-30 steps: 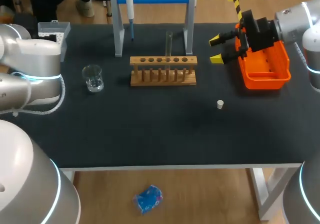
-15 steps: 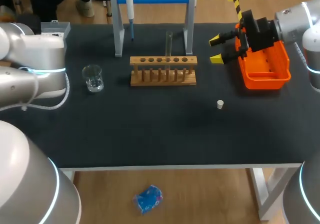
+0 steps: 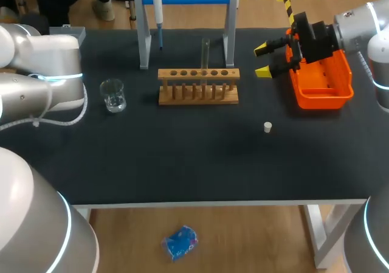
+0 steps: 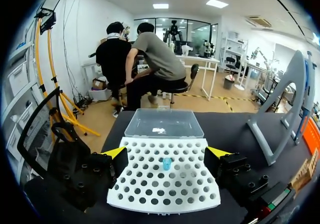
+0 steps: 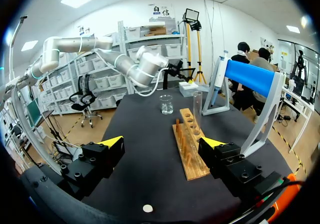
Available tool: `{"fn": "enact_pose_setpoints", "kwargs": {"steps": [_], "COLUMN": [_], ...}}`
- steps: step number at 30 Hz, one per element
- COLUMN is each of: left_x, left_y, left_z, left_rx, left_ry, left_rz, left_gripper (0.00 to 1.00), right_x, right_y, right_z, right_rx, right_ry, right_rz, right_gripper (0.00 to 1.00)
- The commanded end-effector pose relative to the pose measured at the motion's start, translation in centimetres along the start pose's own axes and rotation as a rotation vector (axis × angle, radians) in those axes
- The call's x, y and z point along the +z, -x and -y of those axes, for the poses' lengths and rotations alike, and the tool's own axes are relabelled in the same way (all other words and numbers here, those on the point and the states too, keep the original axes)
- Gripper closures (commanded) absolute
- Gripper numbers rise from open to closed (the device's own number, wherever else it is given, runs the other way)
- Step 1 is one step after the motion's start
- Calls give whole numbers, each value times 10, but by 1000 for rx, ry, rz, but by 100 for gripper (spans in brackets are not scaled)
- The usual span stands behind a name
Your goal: Invert the test tube, pick up the pipette, mount the tip to pipette, aspirate from beaker and dispense into the tube, eject the tip, return the pipette, and cap with the stopper.
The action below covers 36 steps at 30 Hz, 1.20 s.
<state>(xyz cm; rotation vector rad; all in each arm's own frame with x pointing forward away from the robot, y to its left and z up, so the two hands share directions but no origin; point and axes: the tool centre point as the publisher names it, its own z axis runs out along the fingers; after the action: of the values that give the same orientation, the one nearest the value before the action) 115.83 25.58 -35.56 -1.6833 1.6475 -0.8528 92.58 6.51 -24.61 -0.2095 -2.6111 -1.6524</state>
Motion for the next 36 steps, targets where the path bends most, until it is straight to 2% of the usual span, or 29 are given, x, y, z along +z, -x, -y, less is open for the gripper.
{"fn": "enact_pose_setpoints", "kwargs": {"steps": [1, 16, 19, 20, 21, 22, 25, 34, 35, 36], "left_x": [8, 11, 11, 11, 11, 11, 10, 8, 8, 8], "left_y": [0, 2, 3, 3, 3, 3, 3, 3, 3, 3], "left_z": [-1, -4, -3, -3, -3, -3, -4, -6, -6, -6], "left_rx": [2, -6, -11, -13, -13, -16, -17, 18, 21, 22], "left_ry": [4, 12, 10, 8, 8, 7, 7, 13, 13, 13], "left_rz": [4, 11, 13, 13, 13, 14, 14, 19, 20, 19], "left_gripper": [0, 0, 5, 12, 28, 51, 58, 57, 58, 65], "right_x": [0, 0, 0, 0, 0, 0, 0, 0, 0, 0], "right_y": [0, 0, 0, 0, 0, 0, 0, 0, 0, 0], "right_z": [0, 0, 0, 0, 0, 0, 0, 0, 0, 0], "right_rx": [0, 0, 0, 0, 0, 0, 0, 0, 0, 0], "right_ry": [-2, -2, -2, -2, -2, -2, -2, -2, -2, -2], "right_rz": [0, 0, 0, 0, 0, 0, 0, 0, 0, 0], "right_gripper": [0, 0, 0, 0, 0, 0, 0, 0, 0, 0]}}
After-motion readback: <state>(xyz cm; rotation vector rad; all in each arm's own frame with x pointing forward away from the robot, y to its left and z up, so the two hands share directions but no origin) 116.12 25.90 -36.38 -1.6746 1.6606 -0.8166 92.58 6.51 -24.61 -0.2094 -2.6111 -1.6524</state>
